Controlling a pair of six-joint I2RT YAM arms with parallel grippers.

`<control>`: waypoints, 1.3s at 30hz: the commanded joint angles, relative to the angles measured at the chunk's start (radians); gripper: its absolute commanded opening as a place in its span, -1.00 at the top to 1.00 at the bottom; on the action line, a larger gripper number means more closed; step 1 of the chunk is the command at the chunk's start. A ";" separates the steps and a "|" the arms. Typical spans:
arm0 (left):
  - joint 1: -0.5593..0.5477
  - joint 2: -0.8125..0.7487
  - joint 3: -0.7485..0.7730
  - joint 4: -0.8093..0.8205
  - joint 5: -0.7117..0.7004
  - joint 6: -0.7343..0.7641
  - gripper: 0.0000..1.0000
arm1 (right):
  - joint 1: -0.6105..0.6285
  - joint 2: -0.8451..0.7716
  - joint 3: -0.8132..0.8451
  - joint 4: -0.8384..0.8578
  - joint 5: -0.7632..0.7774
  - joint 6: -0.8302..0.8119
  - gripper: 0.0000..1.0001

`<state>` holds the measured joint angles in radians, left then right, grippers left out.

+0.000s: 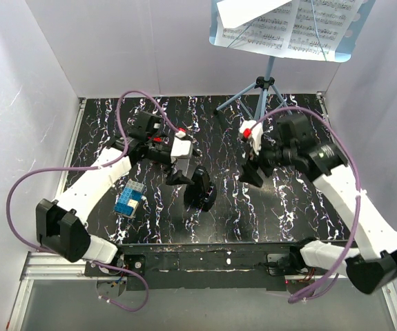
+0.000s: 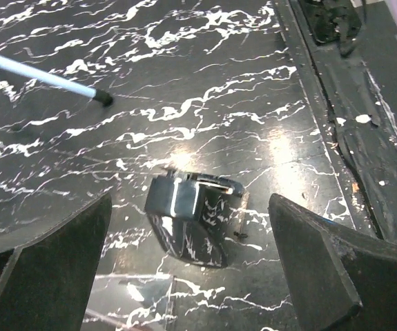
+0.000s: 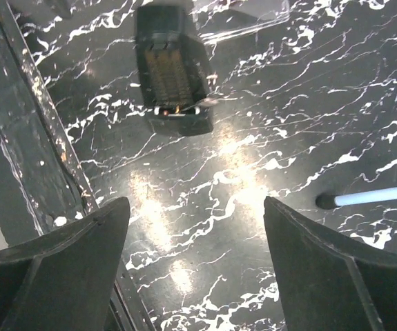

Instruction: Pack up the instrument practice props

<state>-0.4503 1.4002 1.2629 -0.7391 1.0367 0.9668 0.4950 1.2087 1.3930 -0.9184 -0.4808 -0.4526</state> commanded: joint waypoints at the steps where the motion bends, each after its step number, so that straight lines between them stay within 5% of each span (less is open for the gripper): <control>1: -0.057 0.052 0.059 -0.094 -0.020 0.087 -0.96 | 0.010 -0.121 -0.196 0.213 -0.004 -0.040 -0.68; 6: -0.082 0.127 0.118 -0.141 -0.093 0.093 -0.93 | 0.011 -0.137 -0.270 0.245 -0.018 0.000 -0.64; 11: -0.097 0.183 0.184 -0.253 -0.124 0.165 -0.61 | 0.023 -0.075 -0.343 0.341 -0.139 0.005 -0.41; 18: -0.107 0.134 0.113 -0.160 -0.145 0.098 -0.24 | 0.114 -0.008 -0.407 0.475 -0.119 -0.113 -0.41; 34: -0.123 0.111 0.018 0.040 -0.176 -0.114 0.58 | 0.129 0.118 -0.384 0.533 -0.140 -0.054 -0.30; 37: -0.123 0.094 -0.019 0.064 -0.181 -0.161 1.00 | 0.129 0.138 -0.377 0.544 -0.133 -0.023 -0.26; 39: -0.123 0.074 -0.043 0.105 -0.185 -0.217 1.00 | 0.129 0.144 -0.370 0.546 -0.140 -0.012 -0.25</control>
<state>-0.5667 1.5234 1.2697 -0.6937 0.8734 0.8593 0.6186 1.3411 0.9813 -0.4145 -0.6052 -0.5007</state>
